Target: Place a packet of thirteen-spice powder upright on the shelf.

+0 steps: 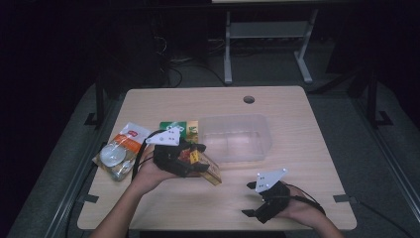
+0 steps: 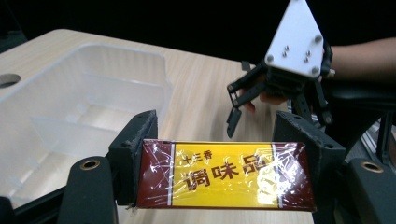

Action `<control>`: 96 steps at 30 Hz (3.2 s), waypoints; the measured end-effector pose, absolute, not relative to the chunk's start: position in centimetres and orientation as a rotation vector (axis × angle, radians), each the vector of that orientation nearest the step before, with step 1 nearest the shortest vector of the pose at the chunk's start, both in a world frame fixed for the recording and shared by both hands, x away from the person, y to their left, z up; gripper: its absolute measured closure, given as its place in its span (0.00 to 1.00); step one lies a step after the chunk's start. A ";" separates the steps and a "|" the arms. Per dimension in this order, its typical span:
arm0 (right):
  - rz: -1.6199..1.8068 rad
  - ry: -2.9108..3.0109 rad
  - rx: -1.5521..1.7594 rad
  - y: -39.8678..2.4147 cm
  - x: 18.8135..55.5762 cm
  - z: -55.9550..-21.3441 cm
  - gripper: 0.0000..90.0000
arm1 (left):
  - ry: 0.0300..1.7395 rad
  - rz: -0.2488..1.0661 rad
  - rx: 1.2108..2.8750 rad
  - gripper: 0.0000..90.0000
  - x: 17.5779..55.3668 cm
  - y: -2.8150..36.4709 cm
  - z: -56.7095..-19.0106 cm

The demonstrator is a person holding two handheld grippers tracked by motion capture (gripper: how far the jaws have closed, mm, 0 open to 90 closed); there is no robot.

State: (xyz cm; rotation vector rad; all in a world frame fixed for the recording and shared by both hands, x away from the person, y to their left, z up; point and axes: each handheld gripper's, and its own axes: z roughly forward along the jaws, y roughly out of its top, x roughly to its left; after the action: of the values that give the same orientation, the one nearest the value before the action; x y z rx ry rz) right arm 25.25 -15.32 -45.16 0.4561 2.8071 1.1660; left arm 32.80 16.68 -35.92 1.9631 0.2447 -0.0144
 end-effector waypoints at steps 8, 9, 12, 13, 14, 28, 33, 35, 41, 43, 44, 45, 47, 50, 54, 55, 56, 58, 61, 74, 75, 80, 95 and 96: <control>1.150 2.790 0.516 -15.5 25.8 -45.3 0.16 | 0.225 -0.020 1.991 0.35 35.0 15.3 -34.0; 1.150 2.790 0.517 -15.5 25.8 -45.3 0.16 | 0.221 -0.019 1.998 0.35 35.2 15.0 -33.8; 1.159 2.784 0.534 -15.4 25.8 -45.3 0.16 | 0.208 -0.018 2.014 0.35 36.0 14.1 -33.2; 1.159 2.778 0.533 -15.4 25.8 -45.3 0.16 | 0.203 -0.018 2.019 0.35 36.2 13.8 -32.9; 1.162 2.774 0.529 -15.4 25.8 -45.3 0.16 | 0.207 -0.022 2.021 0.35 36.4 13.4 -32.7; 1.179 2.769 0.489 -15.2 25.7 -45.4 0.16 | 0.131 -0.010 2.089 0.35 39.9 8.6 -30.8; 1.173 2.773 0.476 -15.1 25.9 -45.5 0.16 | 0.141 -0.019 2.094 0.35 41.0 7.7 -30.9; 1.168 2.770 0.458 -15.1 26.0 -45.6 0.16 | 0.142 -0.025 2.101 0.35 41.5 7.4 -31.0; 1.186 2.776 0.463 -15.0 26.1 -45.6 0.16 | 0.151 -0.026 2.101 0.35 42.7 6.7 -31.1; 1.188 2.778 0.463 -15.0 26.1 -45.7 0.16 | 0.156 -0.024 2.101 0.35 43.1 6.5 -31.0; 1.179 2.776 0.446 -15.0 26.2 -45.8 0.16 | 0.162 -0.030 2.097 0.35 43.3 6.3 -31.1; 1.179 2.775 0.445 -15.0 26.3 -45.8 0.16 | 0.157 -0.029 2.101 0.35 43.6 6.1 -31.1; 1.183 2.773 0.442 -14.9 26.3 -45.8 0.16 | 0.157 -0.025 2.111 0.35 43.9 5.7 -31.1; 1.183 2.772 0.443 -14.9 26.3 -45.8 0.16 | 0.162 -0.026 2.117 0.35 44.4 4.9 -31.2; 1.188 2.768 0.445 -14.9 26.3 -45.7 0.16 | 0.153 -0.025 2.139 0.35 44.8 3.7 -31.4; 1.188 2.768 0.444 -14.9 26.3 -45.7 0.16 | 0.154 -0.024 2.142 0.35 44.9 3.3 -31.5; 1.188 2.769 0.442 -14.9 26.3 -45.7 0.16 | 0.145 -0.018 2.155 0.35 45.1 2.7 -31.5; 1.187 2.773 0.441 -14.9 26.3 -45.8 0.16 | 0.142 -0.023 2.157 0.35 45.2 2.4 -31.6; 1.180 2.776 0.424 -14.8 26.3 -45.9 0.16 | 0.135 -0.011 2.169 0.35 45.7 1.6 -31.7; 1.181 2.790 0.423 -14.4 26.2 -46.0 0.16 | 0.096 -0.004 2.161 0.35 47.0 -1.2 -32.1; 1.182 2.788 0.426 -14.4 26.3 -46.0 0.16 | 0.091 -0.007 2.167 0.35 47.1 -1.3 -32.2; 1.186 2.781 0.422 -14.6 26.5 -46.0 0.16 | 0.084 0.008 2.192 0.35 47.5 -2.1 -32.9; 1.201 2.772 0.415 -14.7 26.6 -46.0 0.16 | 0.078 0.008 2.263 0.35 48.5 -3.3 -34.9; 1.213 2.774 0.438 -14.6 26.5 -46.0 0.16 | 0.074 0.006 2.267 0.35 48.6 -3.4 -35.1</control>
State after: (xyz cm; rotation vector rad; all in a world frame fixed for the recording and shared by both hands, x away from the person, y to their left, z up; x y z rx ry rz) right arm 26.51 -14.63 -45.98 0.4376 2.7743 1.2132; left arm 48.63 -3.37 -35.09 2.2668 0.0742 0.0058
